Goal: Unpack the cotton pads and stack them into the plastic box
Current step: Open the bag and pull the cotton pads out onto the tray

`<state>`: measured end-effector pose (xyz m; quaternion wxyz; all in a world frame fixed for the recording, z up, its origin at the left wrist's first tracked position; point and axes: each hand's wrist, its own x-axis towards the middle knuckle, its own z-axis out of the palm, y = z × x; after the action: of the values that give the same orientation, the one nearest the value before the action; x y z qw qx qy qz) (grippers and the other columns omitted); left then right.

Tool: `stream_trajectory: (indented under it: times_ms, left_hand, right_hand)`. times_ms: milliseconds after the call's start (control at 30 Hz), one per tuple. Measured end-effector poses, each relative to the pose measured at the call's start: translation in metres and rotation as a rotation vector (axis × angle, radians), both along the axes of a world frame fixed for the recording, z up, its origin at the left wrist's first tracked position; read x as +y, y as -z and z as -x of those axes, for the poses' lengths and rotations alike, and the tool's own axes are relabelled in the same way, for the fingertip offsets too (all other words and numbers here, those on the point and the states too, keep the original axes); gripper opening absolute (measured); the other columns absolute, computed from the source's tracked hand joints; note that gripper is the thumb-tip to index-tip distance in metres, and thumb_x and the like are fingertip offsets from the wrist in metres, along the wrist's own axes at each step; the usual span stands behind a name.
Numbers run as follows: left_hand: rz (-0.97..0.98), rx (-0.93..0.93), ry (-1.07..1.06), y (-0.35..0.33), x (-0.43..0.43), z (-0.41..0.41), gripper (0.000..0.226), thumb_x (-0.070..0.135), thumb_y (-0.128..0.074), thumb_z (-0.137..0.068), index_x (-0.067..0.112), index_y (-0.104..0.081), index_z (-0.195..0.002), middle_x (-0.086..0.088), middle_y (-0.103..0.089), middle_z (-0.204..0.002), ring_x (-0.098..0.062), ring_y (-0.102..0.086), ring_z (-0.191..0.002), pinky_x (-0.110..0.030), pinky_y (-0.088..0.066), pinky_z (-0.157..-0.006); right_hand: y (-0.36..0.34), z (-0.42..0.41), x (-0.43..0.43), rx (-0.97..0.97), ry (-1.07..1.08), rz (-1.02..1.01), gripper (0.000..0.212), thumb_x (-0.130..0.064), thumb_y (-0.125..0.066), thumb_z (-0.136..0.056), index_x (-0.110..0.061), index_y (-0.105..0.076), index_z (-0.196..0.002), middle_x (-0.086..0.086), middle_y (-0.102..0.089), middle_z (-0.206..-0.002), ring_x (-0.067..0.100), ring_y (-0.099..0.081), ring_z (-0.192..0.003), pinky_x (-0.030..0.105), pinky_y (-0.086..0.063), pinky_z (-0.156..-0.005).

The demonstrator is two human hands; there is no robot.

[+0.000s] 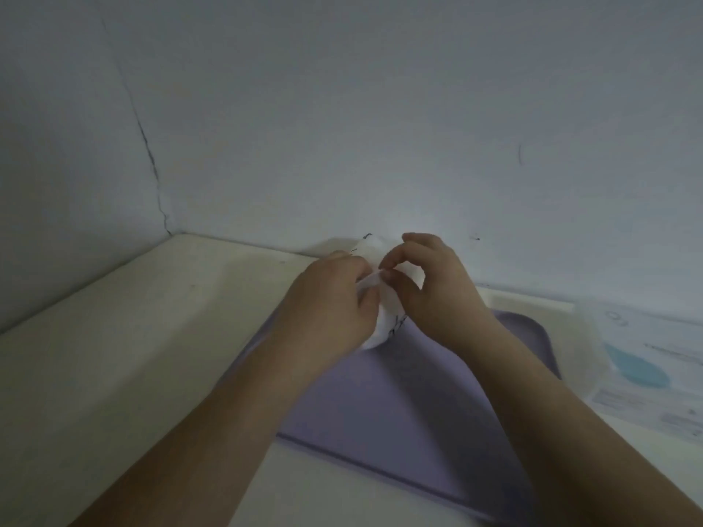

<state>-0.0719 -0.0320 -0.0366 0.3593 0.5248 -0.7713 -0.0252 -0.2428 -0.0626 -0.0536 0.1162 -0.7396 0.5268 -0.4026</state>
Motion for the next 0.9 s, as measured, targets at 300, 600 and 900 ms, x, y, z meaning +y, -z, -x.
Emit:
stream_trajectory:
  times_ms: [300, 600, 900]
  left_hand:
    - [0.025, -0.178, -0.194, -0.025, 0.008, -0.018, 0.016, 0.03, -0.048, -0.098, 0.024, -0.062, -0.092, -0.001, -0.067, -0.083, -0.034, -0.065, -0.087, -0.034, -0.042, -0.064]
    - [0.172, 0.261, -0.107, -0.021, -0.003, -0.027, 0.034, 0.025, -0.039, -0.097, 0.024, -0.068, -0.114, 0.003, -0.073, -0.093, -0.023, -0.067, -0.086, -0.034, -0.052, -0.075]
    - [-0.004, 0.128, -0.112, -0.014, -0.006, -0.028, 0.038, 0.009, -0.056, -0.098, 0.019, -0.063, -0.134, 0.0, -0.066, -0.134, -0.022, -0.06, -0.125, -0.035, -0.046, -0.107]
  right_hand:
    - [-0.02, 0.012, 0.007, 0.007, 0.068, 0.202, 0.037, -0.028, -0.071, -0.096, -0.024, -0.07, -0.133, 0.004, -0.064, -0.138, 0.026, -0.056, -0.133, 0.034, -0.04, -0.113]
    - [-0.032, 0.04, 0.009, -0.858, 0.138, -0.328, 0.042, -0.031, -0.081, -0.092, -0.01, -0.071, -0.127, 0.01, -0.076, -0.12, 0.026, -0.075, -0.108, 0.043, -0.063, -0.087]
    - [-0.034, 0.034, 0.013, -0.881, 0.126, -0.201, 0.023, -0.008, -0.08, -0.088, -0.015, -0.065, -0.073, 0.005, -0.068, -0.077, 0.022, -0.06, -0.076, 0.035, -0.047, -0.07]
